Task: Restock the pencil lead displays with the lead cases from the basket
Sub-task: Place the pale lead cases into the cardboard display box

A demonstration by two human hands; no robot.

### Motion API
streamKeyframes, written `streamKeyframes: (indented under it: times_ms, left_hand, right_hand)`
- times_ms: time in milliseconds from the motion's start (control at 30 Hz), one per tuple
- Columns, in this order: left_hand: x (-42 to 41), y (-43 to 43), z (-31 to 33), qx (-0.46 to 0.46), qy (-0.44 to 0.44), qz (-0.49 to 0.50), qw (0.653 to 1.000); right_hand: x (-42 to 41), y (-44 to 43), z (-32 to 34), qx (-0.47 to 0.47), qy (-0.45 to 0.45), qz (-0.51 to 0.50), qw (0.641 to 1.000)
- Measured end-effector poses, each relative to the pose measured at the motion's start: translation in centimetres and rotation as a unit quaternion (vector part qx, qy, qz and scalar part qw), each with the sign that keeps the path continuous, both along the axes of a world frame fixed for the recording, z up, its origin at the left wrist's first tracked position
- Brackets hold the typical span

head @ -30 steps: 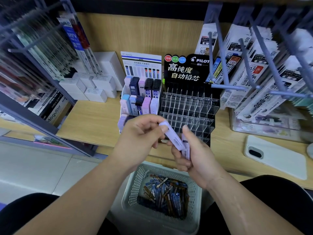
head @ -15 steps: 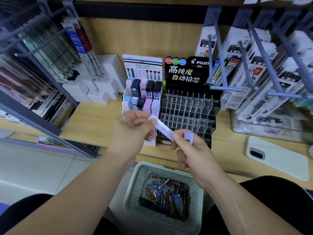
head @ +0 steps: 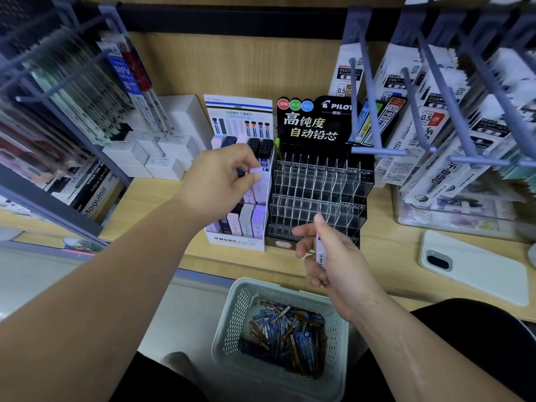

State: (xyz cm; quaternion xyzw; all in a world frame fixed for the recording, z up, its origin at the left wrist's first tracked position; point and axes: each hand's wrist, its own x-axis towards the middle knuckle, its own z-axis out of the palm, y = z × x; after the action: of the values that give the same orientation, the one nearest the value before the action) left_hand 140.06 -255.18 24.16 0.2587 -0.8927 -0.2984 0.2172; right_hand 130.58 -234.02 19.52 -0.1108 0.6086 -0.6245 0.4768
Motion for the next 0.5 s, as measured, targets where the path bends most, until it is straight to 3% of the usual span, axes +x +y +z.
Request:
streamKeyframes:
  times_ms: [500]
  left_hand:
    - [0.1, 0.1, -3.4, -0.219, 0.019, 0.030, 0.975]
  right_hand:
    - [0.1, 0.0, 0.2, -0.014, -0.043, 0.016, 0.999]
